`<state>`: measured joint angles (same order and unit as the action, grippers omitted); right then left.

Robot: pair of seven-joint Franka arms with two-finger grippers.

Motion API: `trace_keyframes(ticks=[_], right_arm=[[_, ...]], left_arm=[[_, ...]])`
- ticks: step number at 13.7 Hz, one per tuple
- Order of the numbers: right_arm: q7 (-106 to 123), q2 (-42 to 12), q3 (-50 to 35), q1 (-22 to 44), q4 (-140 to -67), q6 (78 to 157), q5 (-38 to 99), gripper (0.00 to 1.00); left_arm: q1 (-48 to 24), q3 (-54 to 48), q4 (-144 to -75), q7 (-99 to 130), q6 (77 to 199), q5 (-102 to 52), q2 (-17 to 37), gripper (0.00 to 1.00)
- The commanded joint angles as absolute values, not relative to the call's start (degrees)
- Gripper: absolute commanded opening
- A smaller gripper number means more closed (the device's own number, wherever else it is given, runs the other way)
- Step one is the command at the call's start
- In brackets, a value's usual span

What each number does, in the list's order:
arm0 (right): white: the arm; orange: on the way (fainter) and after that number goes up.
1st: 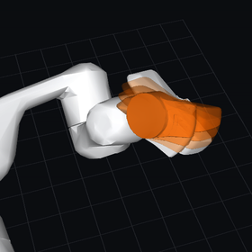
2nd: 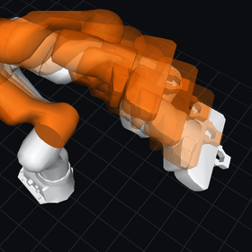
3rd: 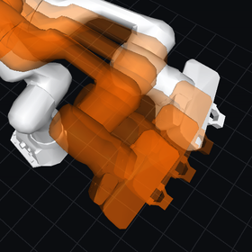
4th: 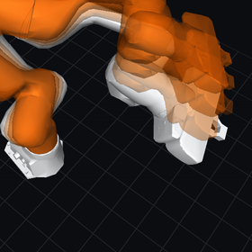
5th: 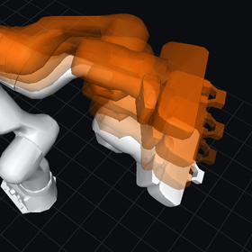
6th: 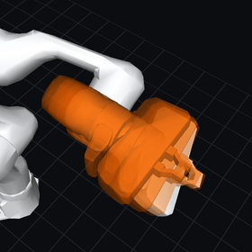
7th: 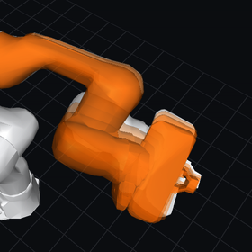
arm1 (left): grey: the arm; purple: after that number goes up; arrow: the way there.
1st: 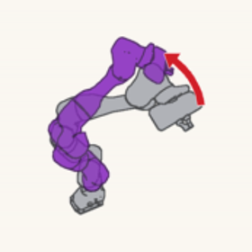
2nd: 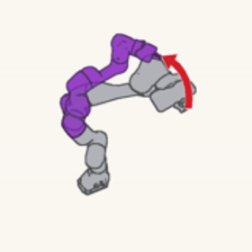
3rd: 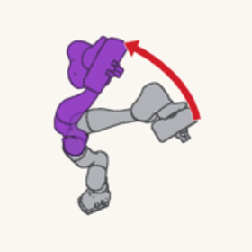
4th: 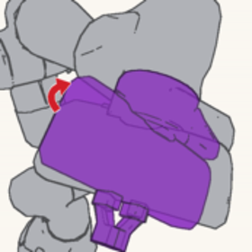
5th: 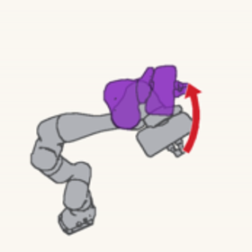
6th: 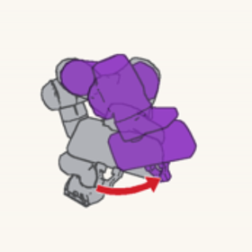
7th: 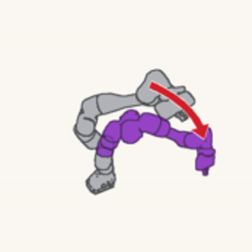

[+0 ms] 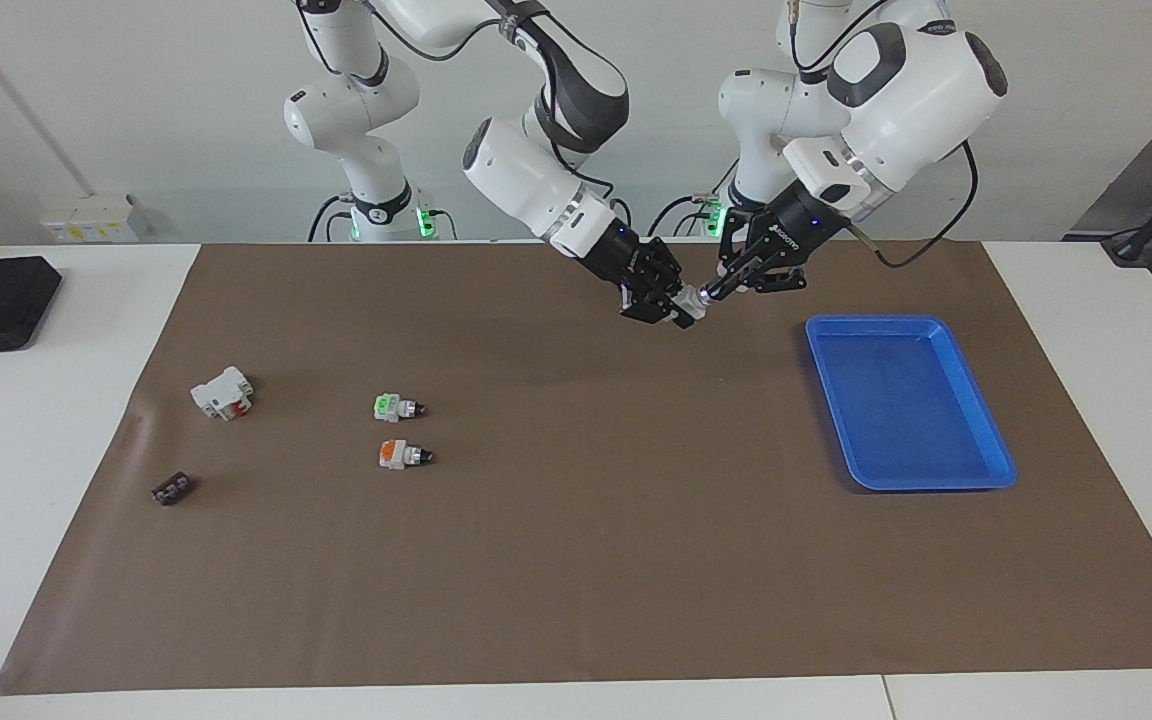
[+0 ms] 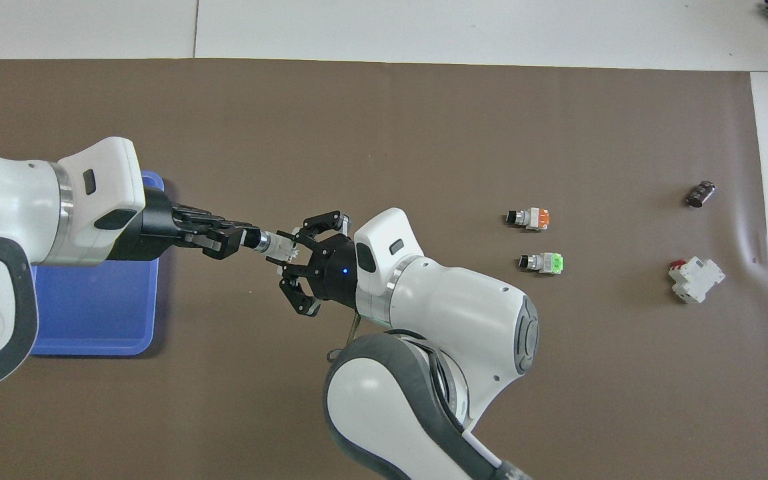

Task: Turn and place switch with both arms
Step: 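Grasp the switch with the left gripper and open the right gripper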

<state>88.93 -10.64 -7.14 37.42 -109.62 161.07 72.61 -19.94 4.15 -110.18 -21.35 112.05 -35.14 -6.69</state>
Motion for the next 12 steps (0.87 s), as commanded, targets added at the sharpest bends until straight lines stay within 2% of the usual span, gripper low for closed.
trace_keyframes(ticks=[1, 12], right_arm=[[87.63, -10.55, -7.12, 36.74, -108.46, 163.39, 73.92, 0.00], [87.01, -10.63, -7.12, 36.74, -108.46, 163.30, 73.92, 0.00]], left_arm=[[-20.30, 4.39, -114.08, -16.11, 110.92, -34.45, -9.40, 0.00], [-20.74, 4.22, -114.08, 14.56, 108.90, -34.45, -9.58, 0.00]])
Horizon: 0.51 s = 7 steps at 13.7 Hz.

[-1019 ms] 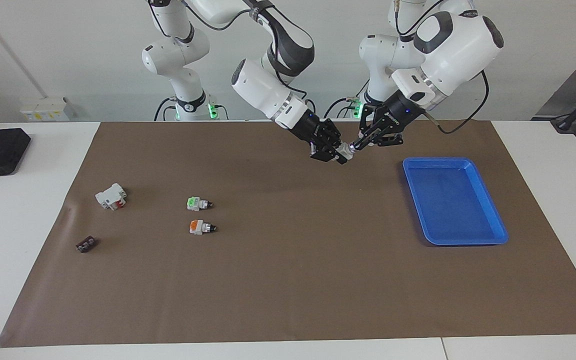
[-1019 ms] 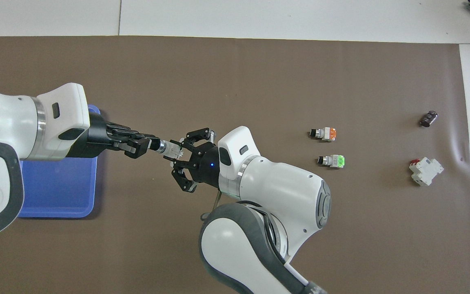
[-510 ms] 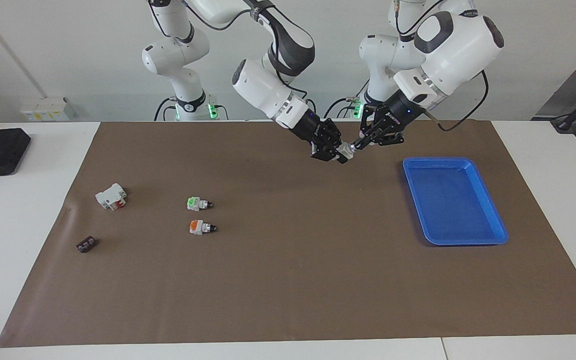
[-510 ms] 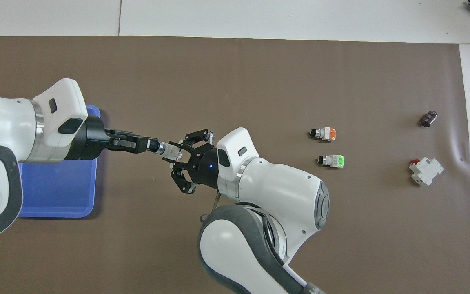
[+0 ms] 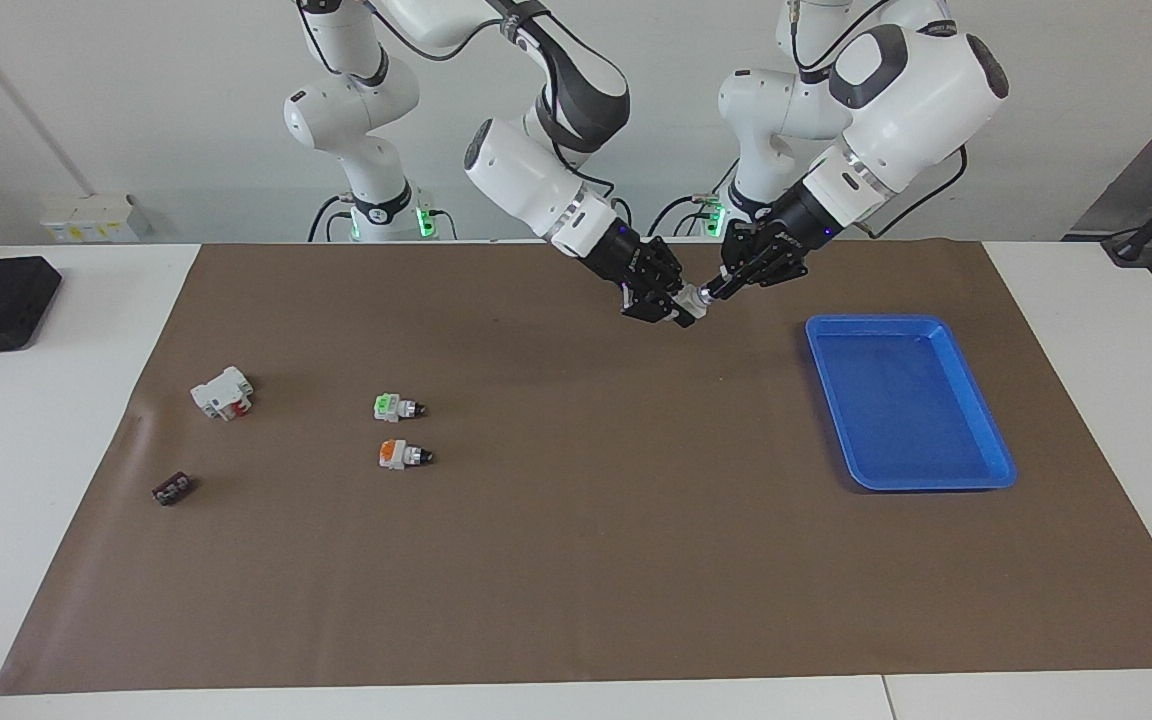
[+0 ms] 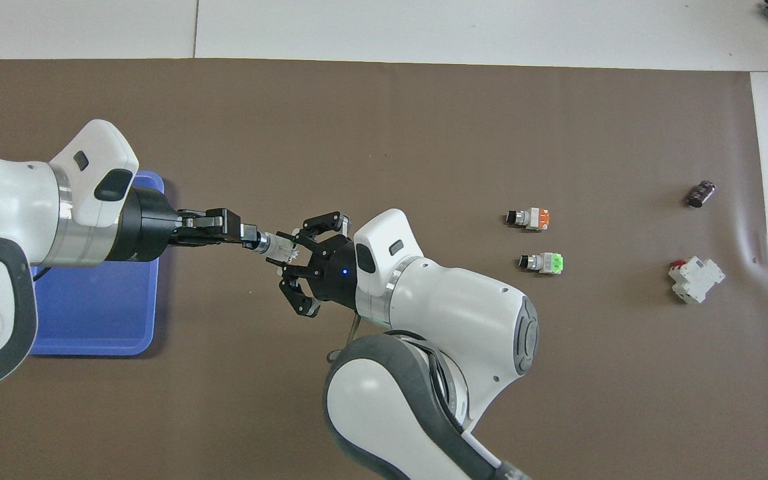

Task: Turn and place switch with both arms
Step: 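Grasp the switch with the left gripper and open the right gripper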

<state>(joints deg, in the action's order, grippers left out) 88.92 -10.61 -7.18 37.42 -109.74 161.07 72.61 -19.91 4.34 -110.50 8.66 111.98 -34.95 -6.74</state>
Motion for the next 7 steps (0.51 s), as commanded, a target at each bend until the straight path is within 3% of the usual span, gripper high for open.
trace_keyframes(ticks=[1, 7], right_arm=[[87.01, -10.63, -7.12, 36.74, -108.46, 163.39, 73.92, 0.00], [87.01, -10.63, -7.12, 36.74, -108.46, 163.30, 73.92, 0.00]], left_arm=[[-20.74, 4.22, -114.08, 16.76, 108.64, -34.45, -9.58, 0.00], [-20.83, 4.13, -113.91, 33.64, 108.55, -34.45, -9.67, 0.00]])
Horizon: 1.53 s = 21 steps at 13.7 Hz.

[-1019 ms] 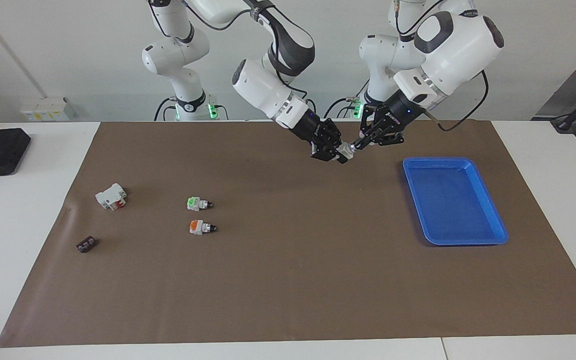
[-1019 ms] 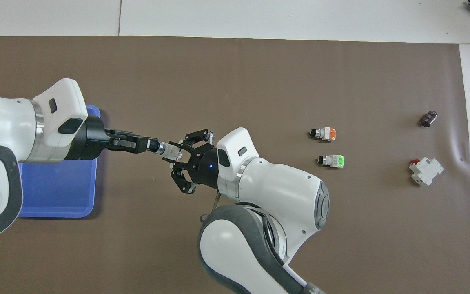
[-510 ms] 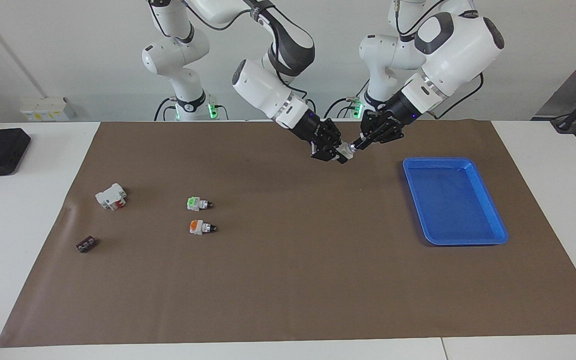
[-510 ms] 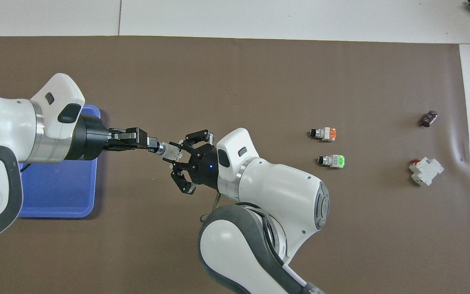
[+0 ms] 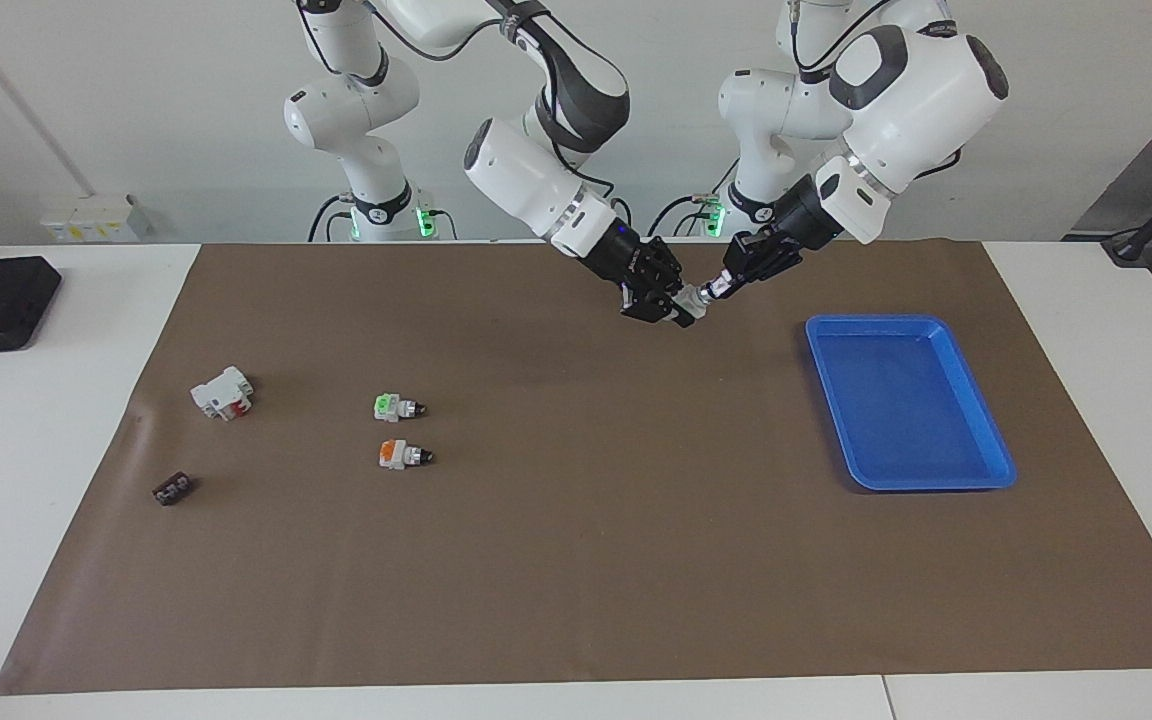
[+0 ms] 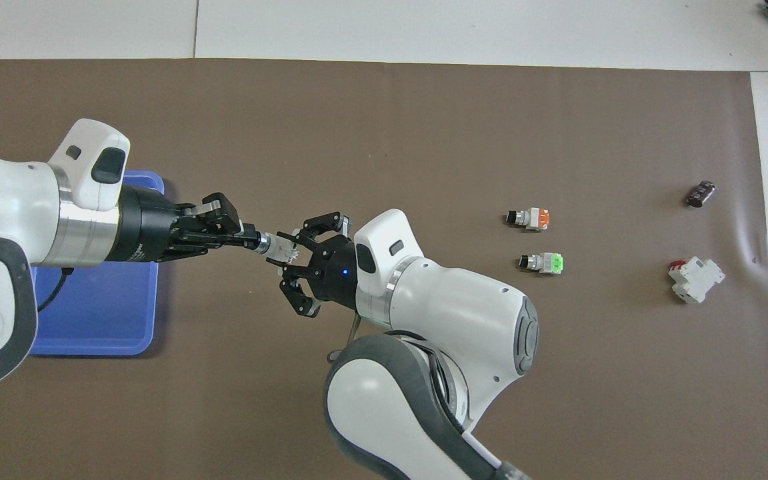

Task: Turn and place switch with both arms
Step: 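Grasp the switch with the left gripper and open the right gripper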

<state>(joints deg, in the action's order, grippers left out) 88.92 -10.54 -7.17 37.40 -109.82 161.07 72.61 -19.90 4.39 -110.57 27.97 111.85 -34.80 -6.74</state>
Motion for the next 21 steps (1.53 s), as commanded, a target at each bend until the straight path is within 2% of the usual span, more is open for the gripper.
trace_keyframes(ticks=[1, 10, 20, 21], right_arm=[[87.01, -10.63, -7.12, 36.74, -108.46, 163.30, 73.92, 0.00], [86.31, -10.63, -7.12, 36.74, -108.46, 163.30, 73.92, 0.00], [84.91, -10.55, -7.21, 36.91, -108.46, 163.39, 74.00, 0.00], [80.99, -10.55, -7.29, 37.78, -108.54, 163.65, 74.00, 0.09]], left_arm=[[-20.83, 4.13, -113.91, 36.53, 108.63, -34.45, -9.67, 0.00], [-20.83, 3.35, -113.38, 64.31, 113.37, -34.54, -9.05, 0.00], [-20.83, 2.99, -113.38, 63.98, 113.64, -34.54, -9.05, 0.00], [-20.83, 2.99, -113.38, 63.98, 113.64, -34.54, -9.05, 0.00]])
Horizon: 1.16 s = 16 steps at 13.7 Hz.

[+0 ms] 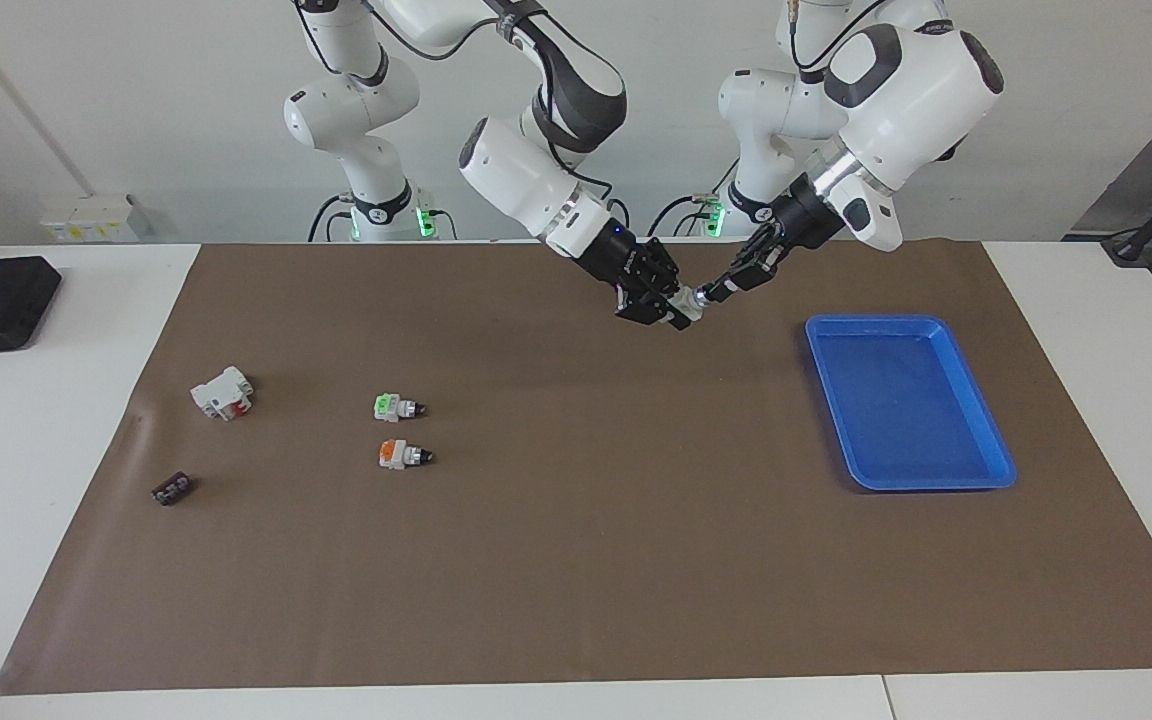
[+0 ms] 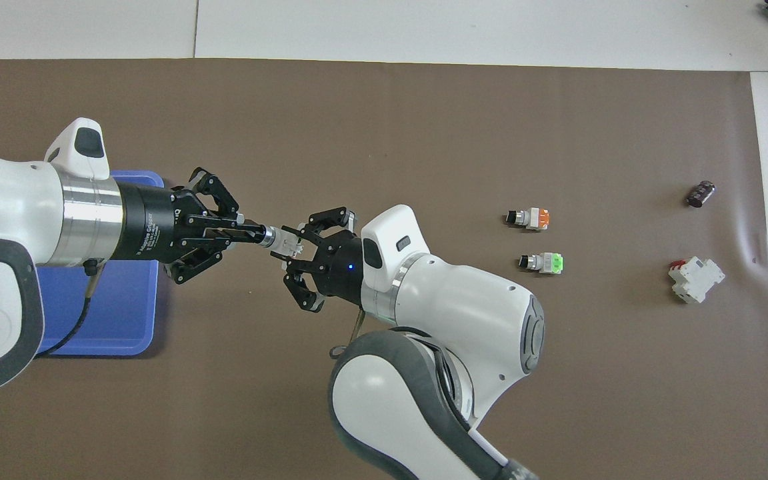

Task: Turn and place switch with both arms
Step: 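Carry the switch to the tray while the right gripper withdraws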

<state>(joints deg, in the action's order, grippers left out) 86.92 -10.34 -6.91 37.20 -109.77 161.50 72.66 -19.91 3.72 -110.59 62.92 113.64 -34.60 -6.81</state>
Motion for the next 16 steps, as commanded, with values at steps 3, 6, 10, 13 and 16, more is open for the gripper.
trace_keyframes(ticks=[3, 6, 10, 13, 16], right_arm=[[79.62, -10.64, -7.21, 38.32, -108.37, 165.15, 73.13, 1.00], [80.95, -10.46, -7.21, 38.23, -108.46, 165.06, 73.13, 1.00], [80.95, -9.06, -7.12, 37.79, -109.68, 164.80, 73.13, 1.00], [80.69, -4.59, -7.12, 36.92, -113.98, 163.66, 73.13, 1.00], [80.68, 0.34, -6.86, 32.71, -118.91, 159.36, 72.95, 1.00]], left_arm=[[-20.83, 2.99, -113.38, 63.98, 113.82, -34.54, -8.97, 0.00], [-20.74, 3.08, -113.38, 63.90, 114.34, -34.45, -8.96, 0.00], [-19.87, 3.08, -113.90, 63.63, 116.36, -31.56, -8.96, 0.00], [-15.31, 3.16, -114.08, 62.41, 116.72, -25.60, -8.88, 0.00], [-8.72, 3.16, -114.70, 54.52, 116.10, -19.80, -8.96, 0.00]])
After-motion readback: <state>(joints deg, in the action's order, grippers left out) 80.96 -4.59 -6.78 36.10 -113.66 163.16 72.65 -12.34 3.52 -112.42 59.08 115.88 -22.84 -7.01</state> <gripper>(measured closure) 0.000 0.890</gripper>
